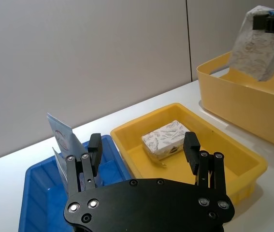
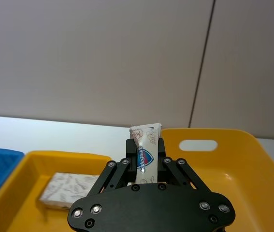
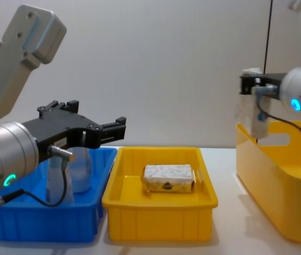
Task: Bimanual collaborative sorting of washing and personal care products
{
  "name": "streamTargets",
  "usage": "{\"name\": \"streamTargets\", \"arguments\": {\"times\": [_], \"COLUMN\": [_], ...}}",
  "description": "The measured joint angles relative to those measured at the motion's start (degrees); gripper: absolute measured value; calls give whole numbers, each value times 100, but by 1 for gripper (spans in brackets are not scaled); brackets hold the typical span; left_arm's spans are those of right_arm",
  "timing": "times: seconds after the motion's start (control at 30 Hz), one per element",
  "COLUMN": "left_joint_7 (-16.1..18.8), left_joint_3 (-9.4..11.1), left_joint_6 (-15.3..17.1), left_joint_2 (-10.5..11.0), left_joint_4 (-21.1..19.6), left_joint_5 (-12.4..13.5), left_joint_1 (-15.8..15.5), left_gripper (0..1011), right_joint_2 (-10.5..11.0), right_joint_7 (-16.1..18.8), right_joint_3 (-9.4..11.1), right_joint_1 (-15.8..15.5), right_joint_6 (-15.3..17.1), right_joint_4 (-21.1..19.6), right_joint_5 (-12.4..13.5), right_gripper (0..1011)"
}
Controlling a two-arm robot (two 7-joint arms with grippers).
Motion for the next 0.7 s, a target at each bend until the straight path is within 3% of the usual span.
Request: {"name": "streamTargets", "arguments": {"times": [0.47, 0.67, 0.7], "left_joint_7": [0, 0, 0], "left_joint_3": [0, 0, 0], "left_joint_6": [0, 0, 0], "left_joint_2": [0, 0, 0], "left_joint_4": [0, 0, 0], "left_joint_5": [0, 0, 0], "left_joint_1": [0, 0, 0], "left_gripper": [1001, 1001, 1001], "right_joint_2": [254, 336, 344], "right_joint_7": [97, 242, 255], "right_joint_3": [262, 318, 323], "right_joint_1": [28, 77, 82], "right_joint_6": [660, 836, 848], "right_joint_4": [-5, 101, 113], "right_joint_5": [-46, -39, -39], "right_gripper": [194, 382, 450]}}
